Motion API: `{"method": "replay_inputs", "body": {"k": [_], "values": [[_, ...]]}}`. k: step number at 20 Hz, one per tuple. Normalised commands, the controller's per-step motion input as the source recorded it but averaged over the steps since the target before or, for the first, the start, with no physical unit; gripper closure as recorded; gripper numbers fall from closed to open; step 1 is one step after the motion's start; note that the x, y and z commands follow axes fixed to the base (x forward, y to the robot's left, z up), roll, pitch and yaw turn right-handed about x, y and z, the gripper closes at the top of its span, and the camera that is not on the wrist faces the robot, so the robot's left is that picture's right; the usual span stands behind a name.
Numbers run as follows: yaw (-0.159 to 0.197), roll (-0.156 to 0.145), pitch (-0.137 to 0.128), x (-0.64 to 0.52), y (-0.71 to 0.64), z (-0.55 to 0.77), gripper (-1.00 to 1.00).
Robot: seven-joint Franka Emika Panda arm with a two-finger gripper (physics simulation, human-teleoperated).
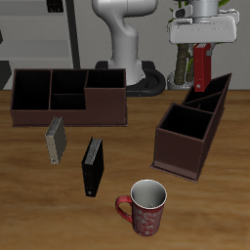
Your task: Place the red book into the left desk caddy's back compartment
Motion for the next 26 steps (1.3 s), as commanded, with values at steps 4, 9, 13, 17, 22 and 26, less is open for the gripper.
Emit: {"method": "replay_inputs", "body": {"k": [4, 9, 13, 17, 22, 26], "values": [[-0.006, 0.008, 0.019, 0.08, 0.00, -0.12, 1.00], [-0.012, 0.005, 0.031, 0.09, 0.02, -0.16, 1.00], [-0.001, 0.027, 0.038, 0.04, 0.10, -0.16, 1.00], [0.013, 0.025, 0.017, 0.02, 0.10, -0.10, 1.00], [0.024, 0.008, -0.007, 0.04, 0.06, -0.03, 1.00], [0.002, 0.012, 0.009, 0.04, 0.05, -0.05, 1.00]]}}
